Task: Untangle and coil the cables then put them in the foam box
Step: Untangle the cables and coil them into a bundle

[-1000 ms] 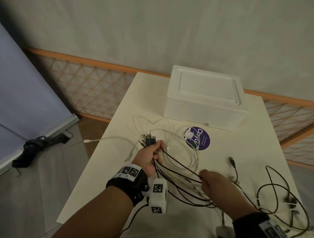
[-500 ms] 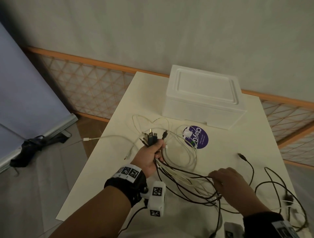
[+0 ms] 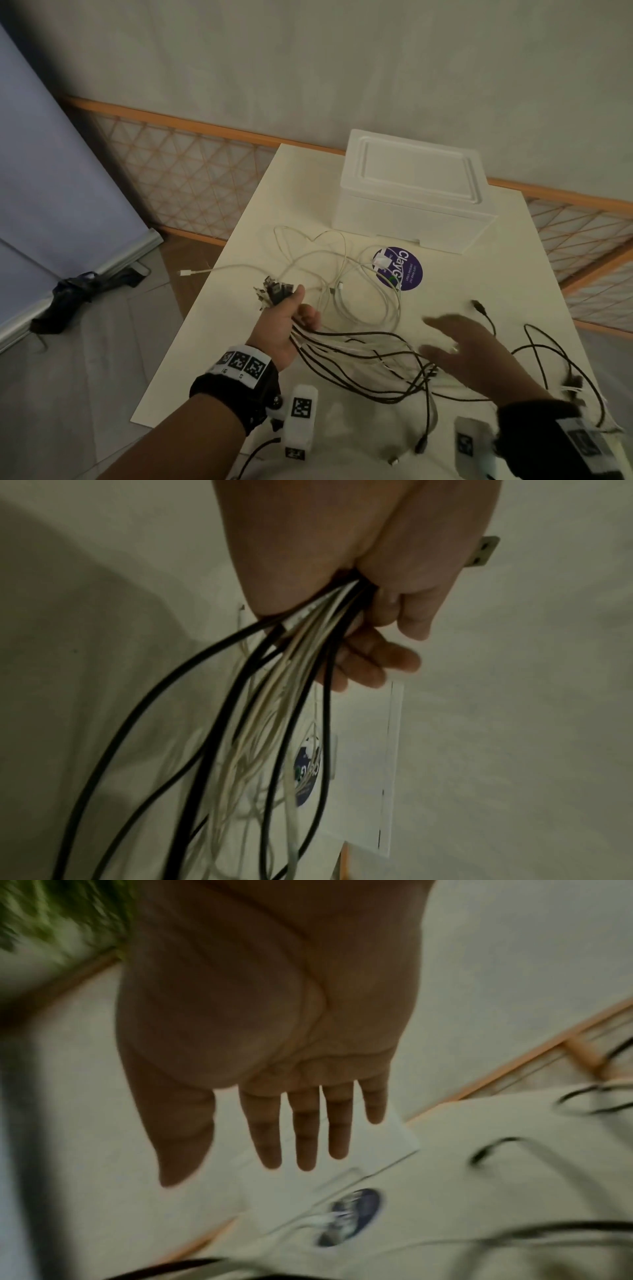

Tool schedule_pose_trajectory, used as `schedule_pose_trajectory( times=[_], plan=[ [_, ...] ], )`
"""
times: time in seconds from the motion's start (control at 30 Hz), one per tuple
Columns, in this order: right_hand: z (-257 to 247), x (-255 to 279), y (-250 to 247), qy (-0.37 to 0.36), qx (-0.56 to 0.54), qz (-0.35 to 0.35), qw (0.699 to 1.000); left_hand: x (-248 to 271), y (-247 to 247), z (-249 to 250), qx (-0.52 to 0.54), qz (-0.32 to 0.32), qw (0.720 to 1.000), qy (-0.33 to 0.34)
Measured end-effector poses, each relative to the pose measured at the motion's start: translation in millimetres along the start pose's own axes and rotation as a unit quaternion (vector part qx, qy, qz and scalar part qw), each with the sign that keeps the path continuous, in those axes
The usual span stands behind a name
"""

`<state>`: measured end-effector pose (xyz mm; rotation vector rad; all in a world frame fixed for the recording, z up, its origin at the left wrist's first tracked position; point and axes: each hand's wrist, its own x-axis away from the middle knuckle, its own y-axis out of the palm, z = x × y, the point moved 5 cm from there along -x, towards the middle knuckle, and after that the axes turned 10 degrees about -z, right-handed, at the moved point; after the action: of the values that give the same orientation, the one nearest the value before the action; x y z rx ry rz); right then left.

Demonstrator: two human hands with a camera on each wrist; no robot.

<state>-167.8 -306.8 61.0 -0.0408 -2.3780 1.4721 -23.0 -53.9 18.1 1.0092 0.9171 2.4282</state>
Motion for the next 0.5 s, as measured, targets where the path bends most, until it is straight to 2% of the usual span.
schedule_pose_trajectory(
  times=[0.03,0.13,0.2,0.27,0.37,0.5],
  plan=[
    [-26.3,-4.2,3.7,-0.022,-0.039,-0.009,0.999,3.6,5.6,-4.1,-0.012,-0.014,1.0,-0.003],
    [-111.7,-23.0,38.0,-0.077,-0.08,-0.13,0.985,15.2,25.8,-9.2,-0.063,-0.055,0.996,0.027],
    [-141.1,-30.4,59.3,-0.122,-0.066,-0.143,0.98,22.7,33.2,-3.1,-0.072,-0.075,0.993,0.057],
    [-146.8,-29.2,64.9,-0.131,-0.053,-0.116,0.983,28.8,28.6,2.0,-0.023,-0.062,0.996,0.053],
    [-143.1,-22.8,61.1,-0.135,0.0,-0.105,0.985,33.8,9.0,5.0,0.057,0.001,0.997,0.046],
    [-101.9,-13.6,60.2,-0.054,0.048,-0.141,0.987,31.8,-33.4,23.8,0.072,0.101,0.989,0.077]
  ],
)
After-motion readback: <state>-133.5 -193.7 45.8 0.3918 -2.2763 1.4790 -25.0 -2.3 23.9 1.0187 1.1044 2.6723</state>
